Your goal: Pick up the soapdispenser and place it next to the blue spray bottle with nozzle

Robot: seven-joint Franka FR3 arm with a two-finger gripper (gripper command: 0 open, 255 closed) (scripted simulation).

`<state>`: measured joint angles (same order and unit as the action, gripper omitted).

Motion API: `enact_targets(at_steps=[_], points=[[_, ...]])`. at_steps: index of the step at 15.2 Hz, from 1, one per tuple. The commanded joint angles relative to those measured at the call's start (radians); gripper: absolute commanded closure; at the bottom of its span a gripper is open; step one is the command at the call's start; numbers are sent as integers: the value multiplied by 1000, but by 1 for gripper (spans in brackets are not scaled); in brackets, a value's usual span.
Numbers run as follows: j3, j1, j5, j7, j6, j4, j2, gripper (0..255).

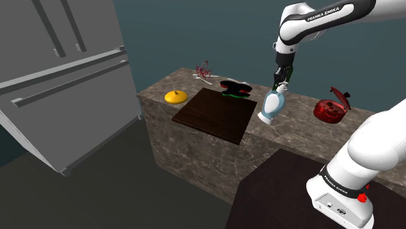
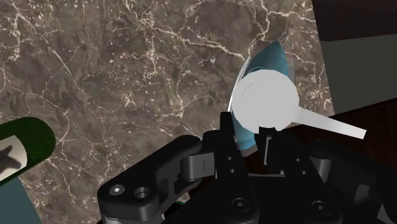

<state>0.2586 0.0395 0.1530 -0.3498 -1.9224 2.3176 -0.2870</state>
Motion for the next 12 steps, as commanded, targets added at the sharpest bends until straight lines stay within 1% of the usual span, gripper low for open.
enact_targets(at_steps=[1, 12], points=[[-1, 0, 0, -3, 29, -21, -8, 255], [-12, -3, -4, -9, 180, -144, -36, 255]])
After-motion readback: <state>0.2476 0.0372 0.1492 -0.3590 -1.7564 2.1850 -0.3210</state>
